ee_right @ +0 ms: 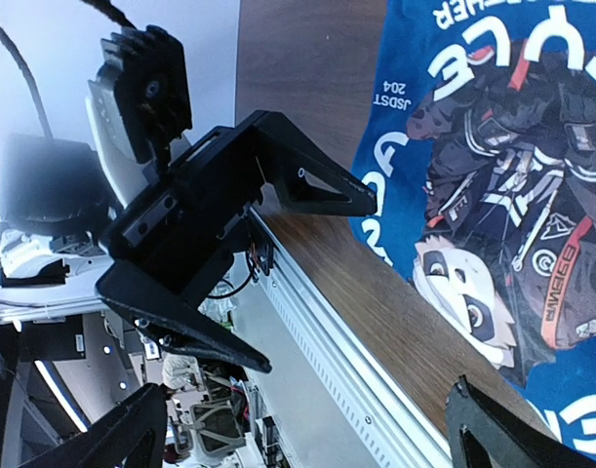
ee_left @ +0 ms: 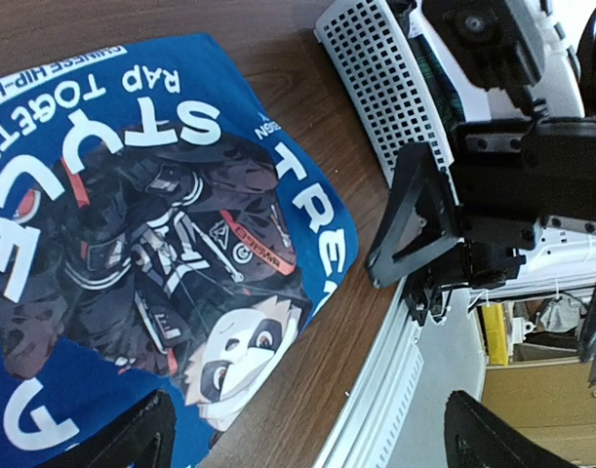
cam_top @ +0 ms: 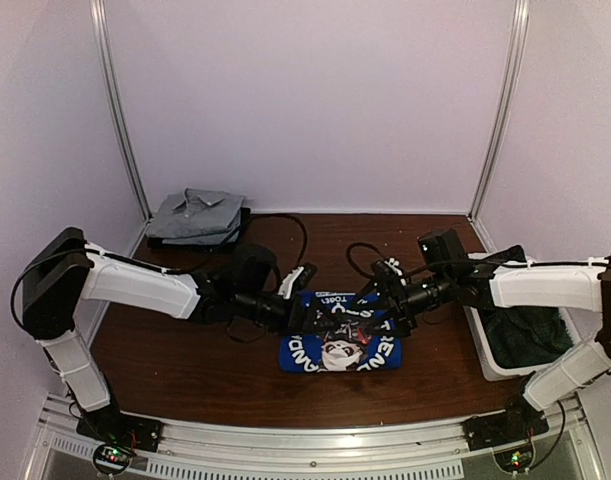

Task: Fold and stack the mixed laundry pile
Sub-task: Smooth out the square-folded T-shirt at the center of the board.

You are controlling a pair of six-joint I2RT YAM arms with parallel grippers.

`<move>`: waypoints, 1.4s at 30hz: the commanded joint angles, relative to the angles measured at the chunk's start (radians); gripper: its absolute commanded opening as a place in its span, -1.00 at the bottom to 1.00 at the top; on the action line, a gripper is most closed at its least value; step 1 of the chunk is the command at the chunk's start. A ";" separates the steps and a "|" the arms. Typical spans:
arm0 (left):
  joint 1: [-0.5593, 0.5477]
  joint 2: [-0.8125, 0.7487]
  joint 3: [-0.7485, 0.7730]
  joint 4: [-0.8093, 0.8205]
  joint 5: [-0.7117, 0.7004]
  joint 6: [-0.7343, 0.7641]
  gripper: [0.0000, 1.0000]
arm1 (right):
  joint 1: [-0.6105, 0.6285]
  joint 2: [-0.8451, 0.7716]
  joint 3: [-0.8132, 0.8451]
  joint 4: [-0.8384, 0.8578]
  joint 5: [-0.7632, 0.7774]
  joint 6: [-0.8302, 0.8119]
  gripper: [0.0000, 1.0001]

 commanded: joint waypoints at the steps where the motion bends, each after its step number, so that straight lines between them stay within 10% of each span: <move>1: -0.003 0.073 0.017 0.196 0.065 -0.107 0.95 | 0.008 0.072 -0.061 0.276 -0.044 0.144 1.00; 12: 0.027 0.199 -0.190 0.339 0.010 -0.249 0.95 | -0.047 0.358 -0.254 0.448 -0.027 0.086 0.99; 20: 0.017 -0.012 -0.163 0.067 -0.011 -0.044 0.95 | -0.053 0.119 -0.120 0.099 -0.037 -0.058 1.00; 25: -0.031 -0.012 -0.004 -0.035 0.044 0.083 0.95 | -0.013 0.065 -0.133 0.270 -0.108 0.118 0.99; 37: -0.001 0.252 -0.122 0.364 0.152 -0.246 0.95 | -0.053 0.340 -0.275 0.646 -0.163 0.276 1.00; 42: 0.043 0.178 -0.290 0.489 0.120 -0.375 0.95 | -0.089 0.333 -0.316 0.554 -0.143 0.241 1.00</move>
